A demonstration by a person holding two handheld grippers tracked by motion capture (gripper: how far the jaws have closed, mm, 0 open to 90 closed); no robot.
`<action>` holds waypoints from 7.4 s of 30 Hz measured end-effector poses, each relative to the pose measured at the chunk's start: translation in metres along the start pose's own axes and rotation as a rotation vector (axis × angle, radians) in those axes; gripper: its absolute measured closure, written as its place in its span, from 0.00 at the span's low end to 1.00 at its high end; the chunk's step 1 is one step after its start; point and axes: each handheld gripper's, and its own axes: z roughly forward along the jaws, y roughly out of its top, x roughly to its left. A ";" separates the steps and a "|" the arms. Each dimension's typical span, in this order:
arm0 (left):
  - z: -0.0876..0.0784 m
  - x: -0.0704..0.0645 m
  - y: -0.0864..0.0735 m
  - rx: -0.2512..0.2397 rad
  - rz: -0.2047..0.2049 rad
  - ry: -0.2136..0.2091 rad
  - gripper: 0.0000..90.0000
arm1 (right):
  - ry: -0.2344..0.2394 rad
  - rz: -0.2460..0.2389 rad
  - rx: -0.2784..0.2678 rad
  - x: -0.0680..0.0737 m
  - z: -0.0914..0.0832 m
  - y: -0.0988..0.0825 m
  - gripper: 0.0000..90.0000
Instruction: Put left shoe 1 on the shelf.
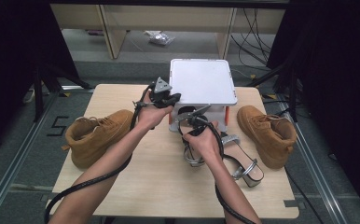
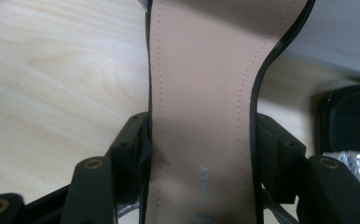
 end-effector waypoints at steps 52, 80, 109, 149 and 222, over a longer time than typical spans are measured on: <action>0.001 0.001 0.000 -0.003 -0.014 -0.009 1.00 | -0.045 0.079 0.036 0.003 0.048 0.033 0.48; 0.001 0.001 0.000 -0.002 -0.008 -0.006 1.00 | -0.009 0.046 -0.130 -0.004 -0.014 0.008 0.52; 0.000 0.000 0.000 -0.001 -0.001 -0.004 1.00 | 0.037 -0.053 -0.054 -0.028 -0.030 -0.074 1.00; 0.001 0.001 0.001 0.003 0.003 -0.008 1.00 | 0.076 -0.037 -0.106 -0.012 0.010 -0.078 1.00; 0.001 0.001 0.001 0.004 0.007 -0.008 1.00 | 0.045 -0.006 -0.303 0.001 0.013 -0.019 1.00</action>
